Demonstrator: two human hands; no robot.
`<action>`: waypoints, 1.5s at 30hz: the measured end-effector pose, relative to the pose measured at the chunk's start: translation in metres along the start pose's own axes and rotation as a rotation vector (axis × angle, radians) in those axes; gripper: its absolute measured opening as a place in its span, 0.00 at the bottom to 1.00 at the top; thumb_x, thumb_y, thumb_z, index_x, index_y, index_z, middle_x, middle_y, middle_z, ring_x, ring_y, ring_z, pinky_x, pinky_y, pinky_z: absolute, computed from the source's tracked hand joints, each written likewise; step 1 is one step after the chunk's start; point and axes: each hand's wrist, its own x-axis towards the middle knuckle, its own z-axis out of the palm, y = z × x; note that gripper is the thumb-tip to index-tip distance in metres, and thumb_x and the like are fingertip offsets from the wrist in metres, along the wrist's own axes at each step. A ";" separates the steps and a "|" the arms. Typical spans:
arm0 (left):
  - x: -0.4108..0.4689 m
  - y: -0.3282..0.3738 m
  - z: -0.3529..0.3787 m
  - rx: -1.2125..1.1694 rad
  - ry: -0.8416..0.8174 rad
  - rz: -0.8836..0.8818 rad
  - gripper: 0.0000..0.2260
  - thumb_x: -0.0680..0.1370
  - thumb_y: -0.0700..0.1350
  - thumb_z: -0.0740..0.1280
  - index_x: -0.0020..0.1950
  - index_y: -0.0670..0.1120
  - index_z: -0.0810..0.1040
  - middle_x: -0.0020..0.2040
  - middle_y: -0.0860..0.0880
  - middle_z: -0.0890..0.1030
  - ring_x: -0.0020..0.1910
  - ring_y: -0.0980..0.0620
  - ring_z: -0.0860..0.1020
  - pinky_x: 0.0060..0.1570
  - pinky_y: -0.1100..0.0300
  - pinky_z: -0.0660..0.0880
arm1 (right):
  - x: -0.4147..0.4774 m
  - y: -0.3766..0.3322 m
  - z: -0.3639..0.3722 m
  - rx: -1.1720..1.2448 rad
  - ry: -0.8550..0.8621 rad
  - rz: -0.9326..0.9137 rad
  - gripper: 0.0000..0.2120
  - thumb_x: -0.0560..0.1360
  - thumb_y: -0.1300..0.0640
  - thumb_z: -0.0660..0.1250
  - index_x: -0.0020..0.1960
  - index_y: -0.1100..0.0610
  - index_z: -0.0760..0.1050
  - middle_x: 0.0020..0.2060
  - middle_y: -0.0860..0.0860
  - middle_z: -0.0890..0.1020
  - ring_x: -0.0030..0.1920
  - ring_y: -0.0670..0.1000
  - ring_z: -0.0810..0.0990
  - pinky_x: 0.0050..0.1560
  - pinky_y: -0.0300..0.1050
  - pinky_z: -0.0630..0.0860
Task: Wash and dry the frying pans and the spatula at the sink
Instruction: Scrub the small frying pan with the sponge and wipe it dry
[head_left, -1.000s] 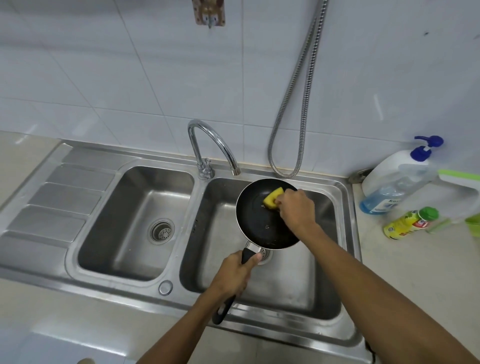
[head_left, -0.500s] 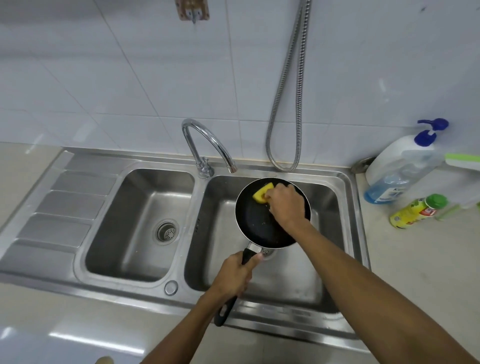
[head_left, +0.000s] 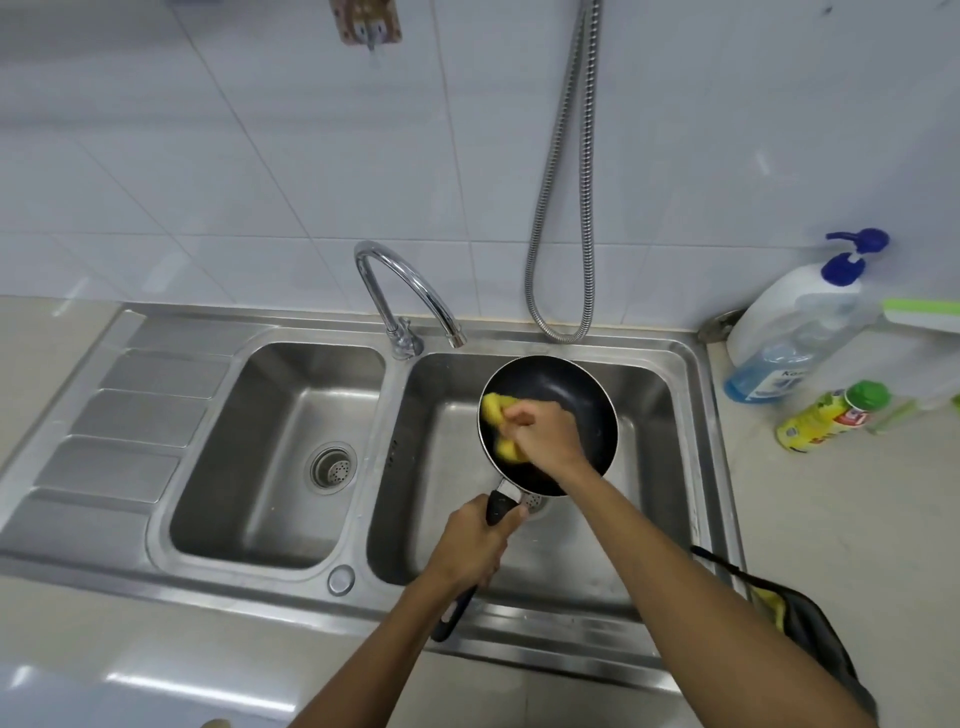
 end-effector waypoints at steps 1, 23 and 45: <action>0.001 0.000 -0.002 0.010 0.014 0.015 0.14 0.80 0.54 0.69 0.47 0.45 0.72 0.29 0.50 0.74 0.22 0.53 0.70 0.22 0.60 0.68 | 0.004 0.000 -0.007 0.201 -0.017 0.076 0.04 0.72 0.54 0.74 0.43 0.45 0.85 0.43 0.47 0.87 0.50 0.53 0.85 0.55 0.53 0.81; -0.008 -0.016 0.014 0.589 0.421 0.101 0.08 0.81 0.46 0.67 0.58 0.45 0.72 0.54 0.48 0.76 0.50 0.44 0.80 0.45 0.53 0.73 | -0.047 0.065 0.001 -0.238 0.288 -0.485 0.12 0.80 0.60 0.66 0.61 0.49 0.76 0.61 0.46 0.77 0.59 0.49 0.71 0.59 0.41 0.70; -0.017 -0.001 -0.013 -0.052 0.004 0.042 0.19 0.82 0.58 0.65 0.40 0.44 0.74 0.25 0.50 0.72 0.21 0.52 0.69 0.21 0.60 0.67 | -0.014 0.065 -0.015 -0.478 0.117 -0.373 0.14 0.75 0.62 0.66 0.56 0.49 0.81 0.50 0.55 0.82 0.48 0.62 0.81 0.49 0.53 0.79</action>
